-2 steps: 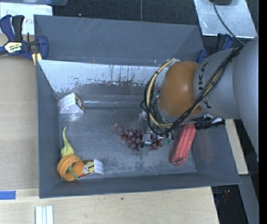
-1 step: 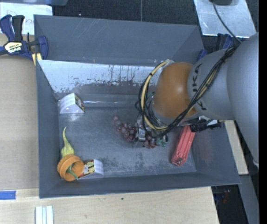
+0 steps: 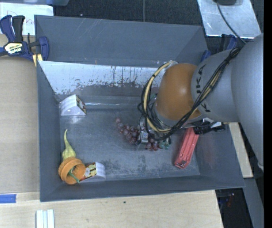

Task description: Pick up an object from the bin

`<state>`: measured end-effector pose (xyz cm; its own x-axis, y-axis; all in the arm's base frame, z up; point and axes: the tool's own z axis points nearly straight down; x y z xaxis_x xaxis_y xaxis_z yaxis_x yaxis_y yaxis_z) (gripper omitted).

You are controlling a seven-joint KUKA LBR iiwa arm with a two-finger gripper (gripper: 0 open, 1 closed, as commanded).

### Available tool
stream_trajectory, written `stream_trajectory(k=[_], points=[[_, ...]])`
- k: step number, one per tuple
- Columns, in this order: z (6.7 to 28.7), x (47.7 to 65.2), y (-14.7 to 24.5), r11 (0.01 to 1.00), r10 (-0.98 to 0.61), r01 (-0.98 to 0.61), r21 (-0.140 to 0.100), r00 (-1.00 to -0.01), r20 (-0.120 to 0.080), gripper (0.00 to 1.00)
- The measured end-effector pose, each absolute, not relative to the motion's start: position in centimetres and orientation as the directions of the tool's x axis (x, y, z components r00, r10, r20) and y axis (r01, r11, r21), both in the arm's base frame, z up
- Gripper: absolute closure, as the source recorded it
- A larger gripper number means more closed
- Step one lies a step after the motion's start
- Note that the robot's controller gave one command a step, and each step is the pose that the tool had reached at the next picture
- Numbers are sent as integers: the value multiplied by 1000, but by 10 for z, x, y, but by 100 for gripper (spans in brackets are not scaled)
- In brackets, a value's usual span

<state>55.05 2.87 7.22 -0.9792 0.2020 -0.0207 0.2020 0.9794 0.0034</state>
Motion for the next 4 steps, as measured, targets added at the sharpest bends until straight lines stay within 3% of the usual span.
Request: stream_trajectory(k=[1,2,4], points=[[75,550,29,980,200,200,4,-980,-23,100],[94,549,28,980,198,198,2,-980,-16,100],[153,549,27,981,195,195,2,-981,-20,100]])
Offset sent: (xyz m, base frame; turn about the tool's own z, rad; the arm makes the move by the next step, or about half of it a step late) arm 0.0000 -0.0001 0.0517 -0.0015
